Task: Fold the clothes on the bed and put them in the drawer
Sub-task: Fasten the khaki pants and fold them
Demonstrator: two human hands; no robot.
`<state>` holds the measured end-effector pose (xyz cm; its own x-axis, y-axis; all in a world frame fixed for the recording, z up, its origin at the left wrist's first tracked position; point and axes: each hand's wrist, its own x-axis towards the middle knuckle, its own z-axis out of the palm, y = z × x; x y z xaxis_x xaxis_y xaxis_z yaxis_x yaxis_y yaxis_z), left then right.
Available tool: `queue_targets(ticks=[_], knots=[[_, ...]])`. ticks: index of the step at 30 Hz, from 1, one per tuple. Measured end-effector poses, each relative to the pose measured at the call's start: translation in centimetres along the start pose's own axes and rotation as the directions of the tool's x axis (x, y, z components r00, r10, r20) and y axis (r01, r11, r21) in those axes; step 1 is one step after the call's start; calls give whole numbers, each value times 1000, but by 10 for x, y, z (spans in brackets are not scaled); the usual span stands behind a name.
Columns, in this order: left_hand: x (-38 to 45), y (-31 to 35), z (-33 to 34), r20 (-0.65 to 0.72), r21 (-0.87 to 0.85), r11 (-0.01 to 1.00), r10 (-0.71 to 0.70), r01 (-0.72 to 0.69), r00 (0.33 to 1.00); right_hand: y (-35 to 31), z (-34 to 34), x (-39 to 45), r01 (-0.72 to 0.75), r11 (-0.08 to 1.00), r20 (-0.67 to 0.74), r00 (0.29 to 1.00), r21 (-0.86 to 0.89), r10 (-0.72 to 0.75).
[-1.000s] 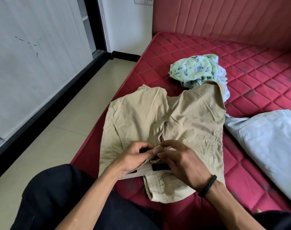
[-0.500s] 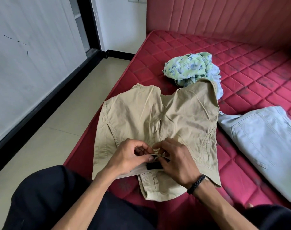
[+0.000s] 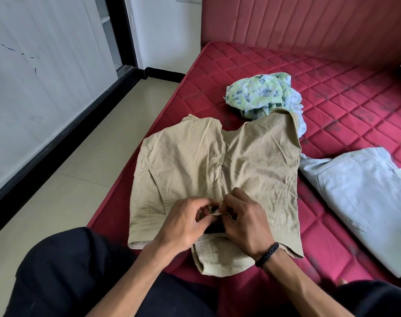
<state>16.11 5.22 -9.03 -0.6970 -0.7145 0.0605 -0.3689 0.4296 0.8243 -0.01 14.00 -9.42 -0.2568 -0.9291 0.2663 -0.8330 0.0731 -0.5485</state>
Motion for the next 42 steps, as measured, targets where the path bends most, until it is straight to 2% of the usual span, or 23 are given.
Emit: queue_targets(ticks=[4, 6, 9, 11, 12, 14, 15, 17, 19, 23, 29, 32, 34, 36, 39, 42], knots=[[3, -10, -5, 97, 112, 994, -8, -3, 995, -5, -1, 1, 24, 998, 66, 998, -64, -20], [1, -18, -7, 180, 166, 986, -30, 0, 983, -5, -5, 9, 26, 996, 214, 977, -91, -6], [5, -21, -16, 290, 104, 994, -58, 29, 955, 1, -26, 24, -93, 995, 453, 889, 29, 70], [21, -19, -20, 220, 65, 998, -13, -2, 975, 7, -35, 33, -198, 976, 503, 855, 91, 126], [33, -17, -21, 122, 95, 994, 36, -48, 992, 10, -33, 37, -222, 967, 452, 880, 122, 145], [65, -17, -18, -57, 167, 977, 142, -131, 988, 17, -21, 50, -220, 969, 192, 962, 115, 195], [84, -17, -15, -117, 187, 969, 183, -159, 976, 19, -14, 57, -217, 972, 65, 975, 92, 212], [124, -22, -5, -192, 207, 966, 196, -155, 962, 22, -1, 73, -235, 969, -54, 970, 73, 239], [154, -36, 5, -200, 175, 979, 135, -100, 971, 26, 12, 89, -271, 962, -73, 959, 26, 272], [168, -74, 23, -139, -59, 996, -80, 73, 987, 31, 36, 96, -350, 937, -75, 934, 5, 350], [171, -83, 29, -135, -208, 974, -122, 93, 983, 40, 41, 96, -338, 941, -49, 940, 25, 339], [169, -82, 32, -164, -194, 978, -111, 78, 980, 39, 38, 94, -245, 969, -48, 969, -26, 243], [167, -80, 35, -180, -146, 986, -101, 75, 979, 38, 33, 90, -141, 989, 1, 990, -42, 141], [166, -78, 35, -186, -111, 990, -102, 83, 977, 34, 21, 84, -81, 997, 143, 987, 16, 78], [166, -75, 35, -218, -56, 996, -85, 74, 972, 26, -2, 76, -7, 993, 451, 891, 119, -48], [162, -72, 37, -253, -15, 998, -62, 61, 966, 25, -19, 72, -56, 986, 571, 820, 157, -44]])
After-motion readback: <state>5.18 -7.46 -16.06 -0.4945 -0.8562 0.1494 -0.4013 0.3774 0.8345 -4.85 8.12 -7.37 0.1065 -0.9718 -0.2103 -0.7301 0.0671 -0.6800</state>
